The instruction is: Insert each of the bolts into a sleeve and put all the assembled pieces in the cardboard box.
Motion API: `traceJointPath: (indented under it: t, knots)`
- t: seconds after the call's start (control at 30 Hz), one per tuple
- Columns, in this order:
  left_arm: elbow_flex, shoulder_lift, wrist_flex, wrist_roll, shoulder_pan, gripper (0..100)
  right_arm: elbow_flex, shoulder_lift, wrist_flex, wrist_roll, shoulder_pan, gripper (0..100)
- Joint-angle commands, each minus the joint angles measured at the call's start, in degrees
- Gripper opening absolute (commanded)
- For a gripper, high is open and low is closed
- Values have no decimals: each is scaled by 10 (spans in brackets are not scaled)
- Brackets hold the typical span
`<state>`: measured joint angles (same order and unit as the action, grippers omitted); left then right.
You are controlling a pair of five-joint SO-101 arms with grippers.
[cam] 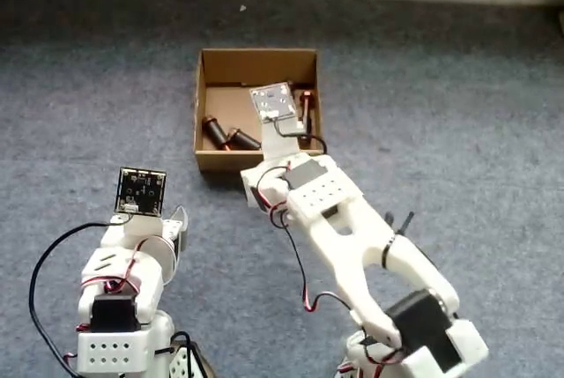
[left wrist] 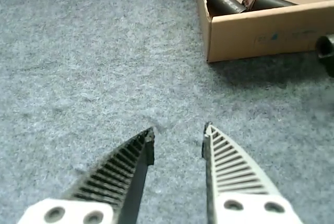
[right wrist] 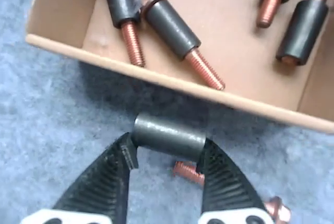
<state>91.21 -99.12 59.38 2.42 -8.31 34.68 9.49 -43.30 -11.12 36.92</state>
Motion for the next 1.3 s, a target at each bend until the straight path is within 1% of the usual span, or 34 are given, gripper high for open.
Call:
traceJointPath:
  t: [0.0,0.17,0.27,0.33,0.4,0.53,0.57,0.73,0.77,0.9,1.0,1.07,1.17,1.27]
  knots:
    - [-2,-6,-11,4,-6,175,31,106,-48,-2,0,36]
    - [-2,-6,-11,4,-6,175,117,173,-87,0,4,36]
    - [-2,-6,-11,4,-6,175,159,182,-88,50,4,37]
    - [-2,-6,-11,4,-6,175,175,182,-89,69,4,39]
    - [-2,-6,-11,4,-6,175,186,182,-97,69,4,70]
    - [-2,-6,-11,4,-6,175,185,182,-164,68,4,193]
    - [-2,-6,-11,4,-6,175,183,185,-175,68,4,206]
    - [-2,-6,-11,4,-6,175,157,188,-196,73,4,206]
    - [-2,-6,-11,4,-6,175,154,188,-207,84,4,206]
    - [-2,-6,-10,4,-6,175,120,189,-272,169,4,206]
    - [-2,-6,-10,4,-6,175,102,189,-327,265,4,206]
    - [-2,-6,-10,4,-6,175,99,184,-344,338,4,206]
    - [-2,-6,-10,4,-6,175,102,182,-328,420,4,206]
    - [-2,-6,-10,4,-6,175,111,178,-283,467,4,206]
